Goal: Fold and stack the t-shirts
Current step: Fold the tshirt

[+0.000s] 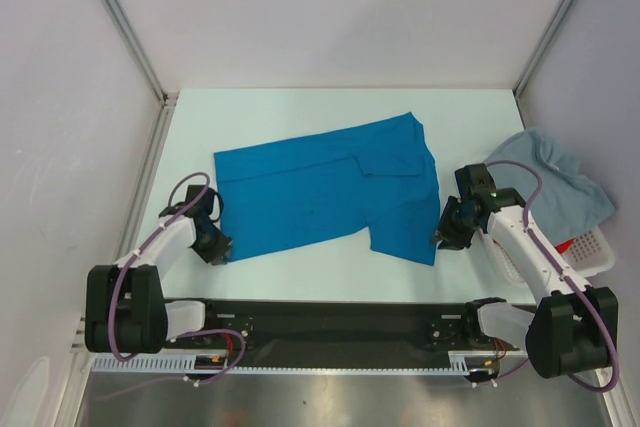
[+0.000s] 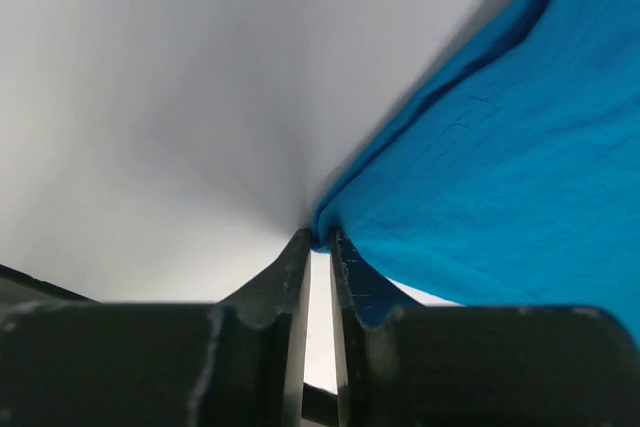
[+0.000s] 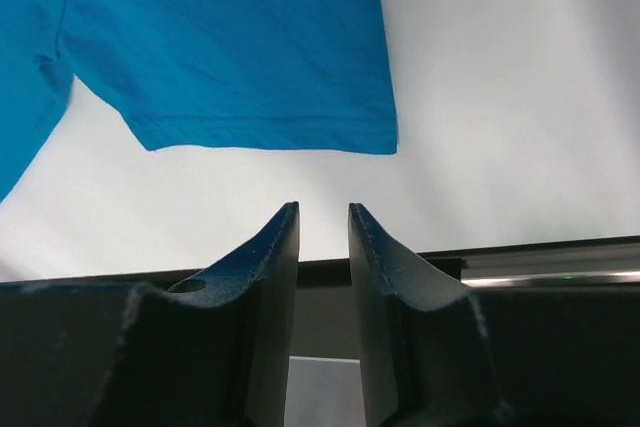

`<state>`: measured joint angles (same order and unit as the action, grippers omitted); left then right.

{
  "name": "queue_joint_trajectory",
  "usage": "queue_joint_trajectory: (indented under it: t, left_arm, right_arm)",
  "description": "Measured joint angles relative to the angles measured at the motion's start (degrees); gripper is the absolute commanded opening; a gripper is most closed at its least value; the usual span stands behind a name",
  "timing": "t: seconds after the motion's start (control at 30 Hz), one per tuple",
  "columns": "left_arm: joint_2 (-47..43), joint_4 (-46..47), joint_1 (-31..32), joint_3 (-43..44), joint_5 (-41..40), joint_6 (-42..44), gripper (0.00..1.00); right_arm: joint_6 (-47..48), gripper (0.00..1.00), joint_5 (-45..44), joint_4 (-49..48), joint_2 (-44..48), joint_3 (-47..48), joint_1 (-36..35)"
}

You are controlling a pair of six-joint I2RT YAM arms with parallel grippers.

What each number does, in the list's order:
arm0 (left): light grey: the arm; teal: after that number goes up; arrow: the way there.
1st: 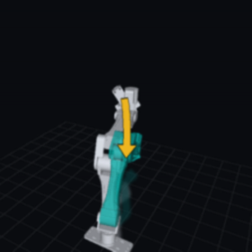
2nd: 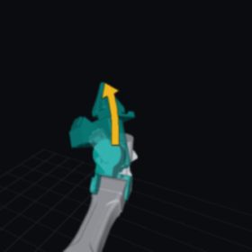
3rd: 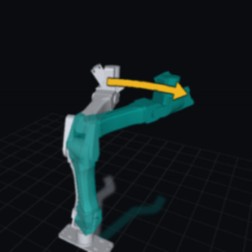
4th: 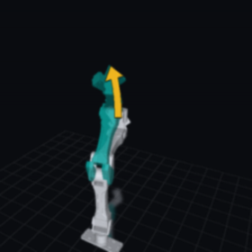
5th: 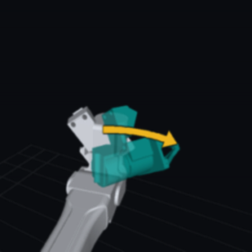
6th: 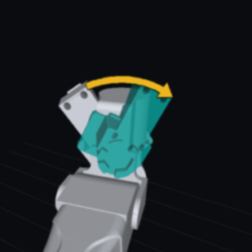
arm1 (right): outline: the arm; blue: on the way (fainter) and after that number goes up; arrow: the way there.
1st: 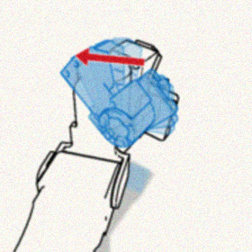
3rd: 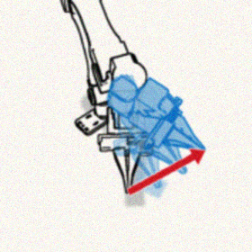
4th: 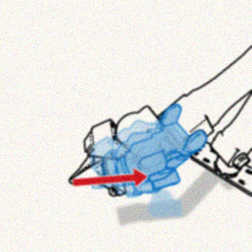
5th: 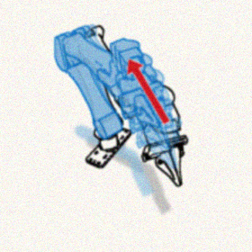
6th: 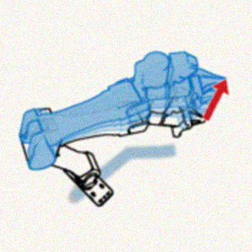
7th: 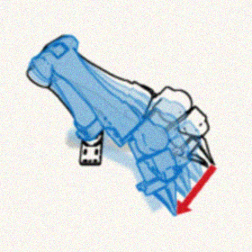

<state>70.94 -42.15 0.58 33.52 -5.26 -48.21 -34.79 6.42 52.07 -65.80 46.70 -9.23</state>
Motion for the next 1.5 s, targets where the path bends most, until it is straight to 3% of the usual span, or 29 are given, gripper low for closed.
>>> queue_joint_trajectory:
  t: [0.1,0.27,0.63,0.83,1.07,1.5]
  left_arm:
    - [1.27,0.17,0.0,0.81,0.76,0.52,0.0]
    - [1.81,0.0,0.0,1.31,1.05,0.81,0.0]
    - [-0.15,2.64,-0.02,0.94,1.01,0.68,0.0]
    - [-1.42,3.06,-0.02,0.94,1.16,0.7,0.0]
    - [-1.81,3.1,-0.02,0.96,1.36,0.7,0.0]
    - [-2.25,3.26,-0.02,0.96,1.97,0.7,0.0]
  right_arm:
    - [-0.33,0.39,-0.09,-0.02,-0.15,0.0,0.0]
    - [-1.27,0.48,-0.13,-0.42,-2.34,-0.13,0.09]
    - [-3.48,0.31,-2.01,-4.39,-11.26,-0.98,0.46]
    - [-4.04,0.33,-5.16,-7.72,-13.0,-1.86,0.5]
    - [-2.84,0.41,-9.77,-11.5,-16.96,-0.61,0.61]
    - [-1.27,0.4,-14.01,-15.89,-21.42,1.16,-0.26]
